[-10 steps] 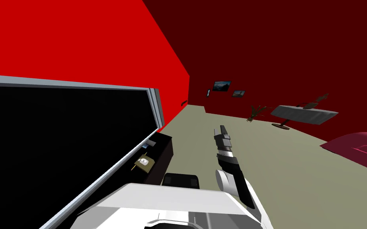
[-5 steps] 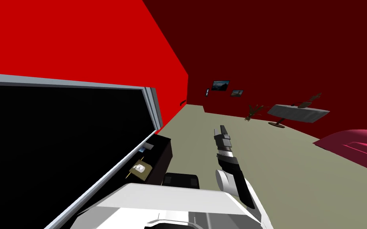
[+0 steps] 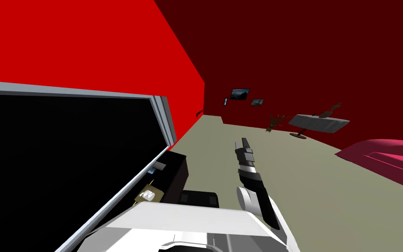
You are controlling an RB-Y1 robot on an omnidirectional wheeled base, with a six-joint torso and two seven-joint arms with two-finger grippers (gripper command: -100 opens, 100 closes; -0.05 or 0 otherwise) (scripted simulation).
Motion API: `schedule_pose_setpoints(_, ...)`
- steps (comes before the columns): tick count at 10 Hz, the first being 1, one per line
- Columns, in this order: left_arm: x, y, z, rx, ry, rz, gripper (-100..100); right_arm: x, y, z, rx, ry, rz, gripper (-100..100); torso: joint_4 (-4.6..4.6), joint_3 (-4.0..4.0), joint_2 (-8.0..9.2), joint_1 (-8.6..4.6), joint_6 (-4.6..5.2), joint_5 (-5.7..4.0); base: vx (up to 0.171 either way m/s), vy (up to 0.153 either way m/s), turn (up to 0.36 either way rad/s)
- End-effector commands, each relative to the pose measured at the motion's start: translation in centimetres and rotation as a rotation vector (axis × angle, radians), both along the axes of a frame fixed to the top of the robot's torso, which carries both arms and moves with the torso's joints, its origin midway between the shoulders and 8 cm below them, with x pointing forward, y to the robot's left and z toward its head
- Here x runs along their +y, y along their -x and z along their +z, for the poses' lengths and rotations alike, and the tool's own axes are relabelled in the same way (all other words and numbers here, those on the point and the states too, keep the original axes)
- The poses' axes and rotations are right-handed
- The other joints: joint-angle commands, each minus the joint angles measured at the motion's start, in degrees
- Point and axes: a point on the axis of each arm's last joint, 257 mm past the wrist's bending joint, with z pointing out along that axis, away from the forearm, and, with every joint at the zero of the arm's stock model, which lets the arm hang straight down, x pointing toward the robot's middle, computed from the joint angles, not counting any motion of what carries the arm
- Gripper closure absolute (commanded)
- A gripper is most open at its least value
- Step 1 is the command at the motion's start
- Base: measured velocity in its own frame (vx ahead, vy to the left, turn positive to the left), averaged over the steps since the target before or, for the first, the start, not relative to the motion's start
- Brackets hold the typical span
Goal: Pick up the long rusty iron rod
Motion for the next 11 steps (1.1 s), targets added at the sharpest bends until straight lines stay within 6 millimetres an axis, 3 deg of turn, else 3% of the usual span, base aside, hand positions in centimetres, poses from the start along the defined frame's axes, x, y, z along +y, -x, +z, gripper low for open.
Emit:
schedule_pose_setpoints(1, 0.1, 0.6, 0.0, 0.007, 0.000, -0.004, -100, 0.0, 0.0, 0.0, 0.000, 0.000, 0.000, 0, 0.00, 0.00, 0.00, 0.00, 0.00, 0.00, 0.024, 0.008, 0.005)
schedule_pose_setpoints(2, 0.1, 0.4, 0.0, 0.005, -0.001, 0.000, -100, 0.0, 0.0, 0.0, 0.000, 0.000, 0.000, 0, 0.03, 0.08, 0.14, -0.07, 0.00, -0.01, 0.006, 0.001, 0.002)
schedule_pose_setpoints(3, 0.1, 0.4, 0.0, 0.005, -0.001, -0.003, 0, 0.0, 0.0, 0.0, 0.000, 0.000, 0.000, 0, 0.05, 0.13, 0.23, -0.10, 0.00, -0.02, 0.000, 0.000, 0.000)
schedule_pose_setpoints(4, -1.1, 0.2, -1.1, 0.005, 0.000, 0.009, -100, 0.0, 0.0, 0.0, 0.000, 0.000, 0.000, 0, 0.06, 0.16, 0.27, -0.11, 0.00, -0.03, -0.015, 0.043, -0.060)
schedule_pose_setpoints(5, -1.1, 0.2, -1.1, 0.005, 0.000, 0.009, -100, 0.0, 0.0, 0.0, 0.000, 0.000, 0.000, 0, 0.08, 0.19, 0.33, 0.02, 0.01, 0.00, -0.024, 0.046, -0.066)
schedule_pose_setpoints(6, -2.4, 0.0, -2.1, 0.006, 0.002, 0.018, -100, 0.0, 0.0, 0.0, 0.000, 0.000, 0.000, 0, 0.09, 0.21, 0.36, 0.04, 0.01, 0.02, -0.034, 0.032, -0.110)
schedule_pose_setpoints(8, -2.1, 0.1, -2.0, 0.005, 0.002, 0.021, -100, 0.0, 0.0, 0.0, 0.000, 0.000, 0.000, 0, 0.09, 0.23, 0.38, -0.01, 0.01, 0.00, -0.015, 0.015, -0.050)
schedule_pose_setpoints(9, -2.1, 0.1, -2.0, 0.005, 0.001, 0.018, 100, 0.0, 0.0, 0.0, 0.000, 0.000, 0.000, 0, 0.08, 0.20, 0.34, -0.08, 0.00, -0.02, 0.000, 0.000, 0.000)
schedule_pose_setpoints(11, -2.2, 0.1, -2.1, 0.005, 0.004, 0.018, 100, 0.0, 0.0, 0.0, 0.000, 0.000, 0.000, 0, 0.08, 0.18, 0.30, -0.05, 0.00, -0.02, 0.000, 0.000, 0.000)
